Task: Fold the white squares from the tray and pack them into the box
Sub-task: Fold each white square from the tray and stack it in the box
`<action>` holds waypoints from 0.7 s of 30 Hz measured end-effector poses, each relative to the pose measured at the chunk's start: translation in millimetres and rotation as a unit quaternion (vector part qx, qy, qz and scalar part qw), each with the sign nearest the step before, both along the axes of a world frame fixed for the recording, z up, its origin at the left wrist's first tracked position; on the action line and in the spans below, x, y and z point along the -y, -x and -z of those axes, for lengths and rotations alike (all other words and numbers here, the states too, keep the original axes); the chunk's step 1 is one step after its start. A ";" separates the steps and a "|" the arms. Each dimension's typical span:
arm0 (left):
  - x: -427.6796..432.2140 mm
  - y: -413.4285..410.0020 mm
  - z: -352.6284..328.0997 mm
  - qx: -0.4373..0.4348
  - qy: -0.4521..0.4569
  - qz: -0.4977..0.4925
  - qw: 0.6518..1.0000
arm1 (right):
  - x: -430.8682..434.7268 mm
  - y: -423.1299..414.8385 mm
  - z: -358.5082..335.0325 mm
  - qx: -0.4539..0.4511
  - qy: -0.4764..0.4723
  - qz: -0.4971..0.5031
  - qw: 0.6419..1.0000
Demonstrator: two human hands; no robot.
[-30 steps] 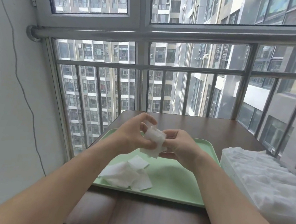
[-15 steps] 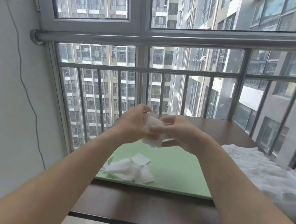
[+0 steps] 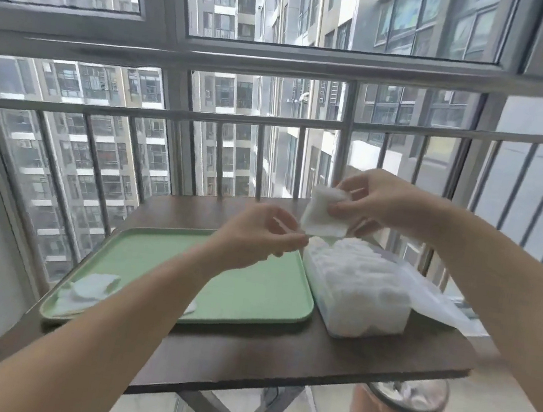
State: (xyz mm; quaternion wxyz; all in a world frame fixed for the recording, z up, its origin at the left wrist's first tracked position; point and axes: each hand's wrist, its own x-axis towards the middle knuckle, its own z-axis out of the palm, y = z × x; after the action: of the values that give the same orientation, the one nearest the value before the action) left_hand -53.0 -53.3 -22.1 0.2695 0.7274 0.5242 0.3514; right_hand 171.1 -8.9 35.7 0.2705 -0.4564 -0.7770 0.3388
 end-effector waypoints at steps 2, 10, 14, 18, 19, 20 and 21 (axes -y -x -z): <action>-4.6 -28.2 5.9 -0.084 -0.019 0.016 0.996 | -1.2 -25.7 6.4 -0.010 0.010 0.015 1.000; -19.8 -72.8 18.1 -0.245 0.027 0.081 0.966 | -4.7 -74.4 35.6 -0.119 0.091 -0.026 0.988; -33.4 -66.5 18.1 -0.228 0.058 0.095 0.967 | -6.8 -74.0 52.8 -0.138 0.127 -0.078 0.979; -38.7 -65.6 13.8 -0.273 0.058 0.088 0.956 | -4.4 -65.7 62.4 -0.116 0.119 -0.088 0.982; -39.4 -67.6 11.3 -0.291 0.058 0.091 0.951 | -3.8 -64.4 62.4 -0.114 0.116 -0.083 0.983; -41.4 -70.0 9.2 -0.311 0.060 0.093 0.944 | -3.9 -63.5 62.3 -0.111 0.114 -0.080 0.984; -42.8 -73.4 6.8 -0.332 0.064 0.093 0.936 | -3.2 -62.8 61.9 -0.105 0.111 -0.079 0.985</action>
State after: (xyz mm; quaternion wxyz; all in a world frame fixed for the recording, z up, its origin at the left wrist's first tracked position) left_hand 20.4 -10.5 -28.9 0.1572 0.8296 0.5351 0.0291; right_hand 234.0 -5.7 -26.3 0.2707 -0.3827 -0.7352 0.4897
